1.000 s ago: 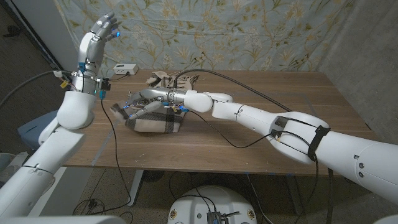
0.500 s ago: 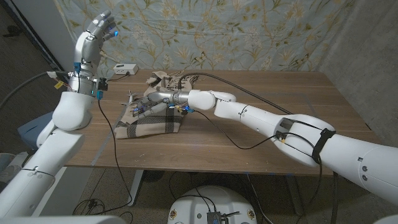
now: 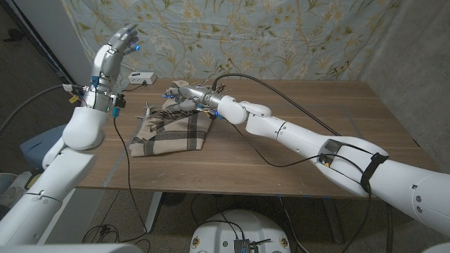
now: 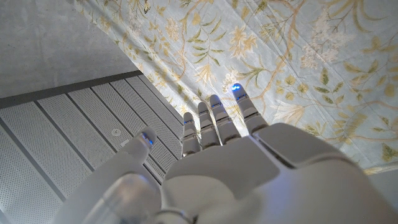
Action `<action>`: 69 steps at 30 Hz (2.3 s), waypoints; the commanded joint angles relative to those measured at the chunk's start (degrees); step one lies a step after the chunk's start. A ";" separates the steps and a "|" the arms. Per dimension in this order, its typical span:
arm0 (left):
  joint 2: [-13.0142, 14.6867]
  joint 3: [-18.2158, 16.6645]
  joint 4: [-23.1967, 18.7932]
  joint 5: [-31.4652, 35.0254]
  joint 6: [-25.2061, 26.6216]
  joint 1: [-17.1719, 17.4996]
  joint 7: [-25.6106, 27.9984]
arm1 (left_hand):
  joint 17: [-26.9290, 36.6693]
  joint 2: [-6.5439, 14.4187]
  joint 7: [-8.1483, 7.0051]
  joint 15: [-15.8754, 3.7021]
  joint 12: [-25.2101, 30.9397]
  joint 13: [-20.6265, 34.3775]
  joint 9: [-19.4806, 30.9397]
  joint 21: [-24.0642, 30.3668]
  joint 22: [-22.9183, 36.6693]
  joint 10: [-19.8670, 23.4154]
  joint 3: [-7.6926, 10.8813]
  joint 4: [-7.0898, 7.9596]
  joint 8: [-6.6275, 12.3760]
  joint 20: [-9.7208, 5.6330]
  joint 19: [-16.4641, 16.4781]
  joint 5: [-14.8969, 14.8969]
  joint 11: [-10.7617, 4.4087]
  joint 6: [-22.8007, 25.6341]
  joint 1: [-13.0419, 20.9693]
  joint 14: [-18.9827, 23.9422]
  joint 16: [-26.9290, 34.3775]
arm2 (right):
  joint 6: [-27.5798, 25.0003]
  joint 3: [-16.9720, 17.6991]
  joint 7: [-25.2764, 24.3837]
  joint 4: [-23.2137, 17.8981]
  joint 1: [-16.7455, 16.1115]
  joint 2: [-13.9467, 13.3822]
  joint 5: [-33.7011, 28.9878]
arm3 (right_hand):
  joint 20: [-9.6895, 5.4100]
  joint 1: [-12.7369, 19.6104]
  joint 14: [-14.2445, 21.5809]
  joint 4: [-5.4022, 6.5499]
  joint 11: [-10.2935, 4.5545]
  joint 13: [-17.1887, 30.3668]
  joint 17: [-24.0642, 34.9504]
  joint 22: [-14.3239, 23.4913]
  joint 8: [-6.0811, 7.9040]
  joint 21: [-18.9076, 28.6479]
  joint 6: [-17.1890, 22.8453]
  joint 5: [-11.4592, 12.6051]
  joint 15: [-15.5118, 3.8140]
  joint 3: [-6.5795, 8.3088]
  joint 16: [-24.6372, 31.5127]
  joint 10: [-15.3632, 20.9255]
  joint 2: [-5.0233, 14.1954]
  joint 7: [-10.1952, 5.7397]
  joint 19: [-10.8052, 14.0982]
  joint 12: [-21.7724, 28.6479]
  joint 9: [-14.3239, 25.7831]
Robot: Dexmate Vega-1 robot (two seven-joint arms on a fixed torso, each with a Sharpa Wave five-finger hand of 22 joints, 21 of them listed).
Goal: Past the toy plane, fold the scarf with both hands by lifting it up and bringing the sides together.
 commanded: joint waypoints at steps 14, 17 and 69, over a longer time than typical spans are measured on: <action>2.63 1.57 0.60 -2.13 0.70 2.42 -3.97 | 0.21 -0.43 0.13 0.68 0.11 0.17 0.17 -0.24 0.26 -0.03 -0.94 0.25 0.29 0.57 -0.30 0.39 0.77 -0.30 -1.39 -0.15 0.27 | -4.23 -11.77 -10.10 25.13 11.96 11.13 -10.78 | -1.30 2.47 -6.25 -1.11 -0.65 -0.35 -3.01 -0.20 1.40 -0.42 -0.26 -0.92 -3.35 1.19 -5.32 -6.21 -0.73 -0.90 -1.37 -2.63 -0.17; 2.51 1.84 0.91 -2.22 0.37 2.15 -3.90 | 0.22 -0.47 0.14 0.66 0.06 0.17 0.16 -0.27 0.27 -0.18 -1.07 0.32 0.29 0.64 -0.31 0.42 0.46 -0.35 -1.56 -0.13 0.30 | -2.91 -13.84 -11.32 31.79 13.64 14.22 -10.68 | -1.28 2.42 -6.18 -1.00 -0.77 -0.40 -3.14 -0.22 1.48 -0.48 -0.05 -0.99 -3.34 1.23 -5.40 -5.92 -0.67 -0.93 -1.45 -2.56 -0.18; 11.01 22.68 -7.97 49.07 76.80 -2.58 13.35 | 0.01 -7.40 -0.34 -0.59 -0.37 0.19 0.39 -3.58 -0.10 -4.26 -3.60 -17.31 1.24 -1.11 -2.35 0.23 -3.14 0.51 15.09 -5.79 -0.39 | 6.49 -23.59 -46.63 44.88 16.80 19.68 -2.41 | -6.28 16.68 33.01 -0.26 -2.88 5.97 9.00 0.30 8.70 13.61 36.73 -4.92 -10.14 7.15 14.19 35.65 1.72 -0.19 13.20 17.85 0.35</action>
